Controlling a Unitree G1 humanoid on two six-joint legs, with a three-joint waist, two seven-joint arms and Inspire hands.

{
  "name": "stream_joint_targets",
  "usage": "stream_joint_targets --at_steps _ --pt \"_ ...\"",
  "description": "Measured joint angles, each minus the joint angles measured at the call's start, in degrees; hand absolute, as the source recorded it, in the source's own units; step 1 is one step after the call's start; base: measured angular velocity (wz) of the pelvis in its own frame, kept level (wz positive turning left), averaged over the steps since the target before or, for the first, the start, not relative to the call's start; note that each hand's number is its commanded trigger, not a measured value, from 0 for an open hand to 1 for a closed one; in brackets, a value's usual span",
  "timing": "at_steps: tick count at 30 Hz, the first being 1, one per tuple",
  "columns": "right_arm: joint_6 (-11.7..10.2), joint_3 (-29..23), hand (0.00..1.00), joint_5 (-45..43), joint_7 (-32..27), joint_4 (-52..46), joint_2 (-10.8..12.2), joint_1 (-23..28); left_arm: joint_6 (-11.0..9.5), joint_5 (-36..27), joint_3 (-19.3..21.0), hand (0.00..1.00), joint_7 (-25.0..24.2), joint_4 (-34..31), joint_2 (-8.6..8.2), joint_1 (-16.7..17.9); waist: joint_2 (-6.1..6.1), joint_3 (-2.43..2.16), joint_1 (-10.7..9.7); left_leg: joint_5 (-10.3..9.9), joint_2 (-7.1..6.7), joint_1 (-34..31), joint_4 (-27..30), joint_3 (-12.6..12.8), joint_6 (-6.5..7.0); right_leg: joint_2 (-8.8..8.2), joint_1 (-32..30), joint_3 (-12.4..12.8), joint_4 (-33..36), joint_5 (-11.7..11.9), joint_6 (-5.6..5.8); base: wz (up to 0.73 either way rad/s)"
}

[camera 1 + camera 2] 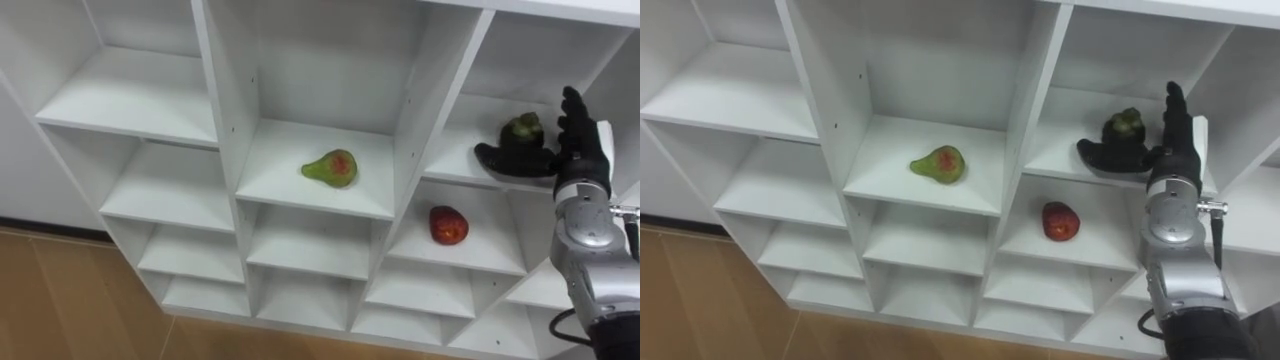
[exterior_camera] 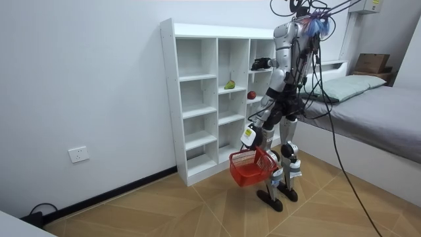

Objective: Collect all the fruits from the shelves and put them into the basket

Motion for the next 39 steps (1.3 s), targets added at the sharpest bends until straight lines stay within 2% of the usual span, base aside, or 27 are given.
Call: stream_joint_targets --at_steps 7,9,10,11,12,13,17,21,27,39 --pt "-0.07 -0.48 0.0 0.32 1.29 0.04 0.0 0.0 0.57 0.01 -0.02 1.0 -0.18 -0.08 0.0 0.02 0.01 -0.01 -0.04 0.0 0.01 0.04 -0.06 0.07 0.0 0.0 -0.01 0.0 0.0 0.0 0.0 0.0" --pt "-0.87 -0.47 0.0 0.41 1.93 1.41 0.01 -0.01 0.85 0.01 -0.01 1.0 -0.2 -0.03 -0.01 0.06 -0.03 -0.04 -0.12 0.0 0.0 0.12 -0.1 0.05 0.0 -0.01 0.1 -0.04 0.0 0.0 0.0 0.0" --pt "-1.09 -0.47 0.05 0.44 2.15 1.67 0.01 -0.04 0.94 0.0 -0.01 1.0 -0.2 -0.02 -0.01 0.07 -0.05 -0.05 -0.14 0.0 0.01 0.12 -0.12 0.05 0.0 -0.01 0.11 0.07 0.0 0.0 0.0 0.0" --pt "-1.21 -0.49 0.27 0.48 2.56 2.2 0.0 -0.16 1.17 -0.01 0.0 1.0 -0.2 -0.02 -0.01 0.08 -0.17 -0.13 -0.15 0.0 0.01 0.11 -0.13 0.04 0.0 0.0 0.11 0.11 0.0 0.0 0.0 0.0" --pt "-1.23 -0.49 0.83 0.47 3.07 2.83 0.0 -0.35 1.43 -0.02 -0.01 1.0 -0.19 -0.02 -0.01 0.09 -0.23 -0.17 -0.15 0.0 0.01 0.12 -0.17 0.02 0.0 0.01 0.11 0.16 0.0 0.0 0.0 0.0" --pt "-1.27 -0.48 1.0 0.44 3.27 3.44 0.01 -0.56 1.59 -0.05 -0.01 1.0 -0.19 -0.01 -0.01 0.09 -0.32 -0.23 -0.17 0.0 0.01 0.13 -0.18 0.01 0.0 0.01 0.13 0.17 0.0 0.0 0.0 0.0" --pt "-1.58 -1.11 1.0 0.19 3.61 6.17 -0.3 -1.88 1.93 -0.71 -0.03 1.0 -0.09 0.07 -0.01 0.09 -0.61 -0.33 -0.14 0.0 0.0 0.25 -0.15 0.03 0.0 -0.01 0.24 0.24 0.01 0.0 0.0 0.0" --pt "-1.66 -1.71 1.0 -0.24 3.86 7.39 -2.42 -2.2 2.27 -1.0 0.0 1.0 0.01 0.06 0.02 -0.01 -0.67 -0.28 0.09 0.0 0.08 0.31 -0.36 0.1 -0.02 0.05 0.16 0.31 -0.01 0.0 0.0 0.0" --pt "-1.29 -2.9 1.0 -0.43 3.93 7.57 -2.5 -2.41 2.9 -1.09 0.03 1.0 0.02 0.07 0.06 -0.1 -1.42 0.14 0.22 0.06 0.2 0.45 -0.5 0.1 -0.13 0.21 0.1 0.78 -0.07 0.0 0.0 0.0" --pt "-1.24 -3.21 1.0 -0.32 5.8 8.13 -2.37 -2.89 2.91 -1.54 0.06 1.0 0.03 0.55 0.1 -0.87 -1.59 0.14 0.22 0.06 0.19 0.86 -0.99 0.26 -0.12 0.22 0.01 1.2 -0.07 0.0 0.0 0.0"
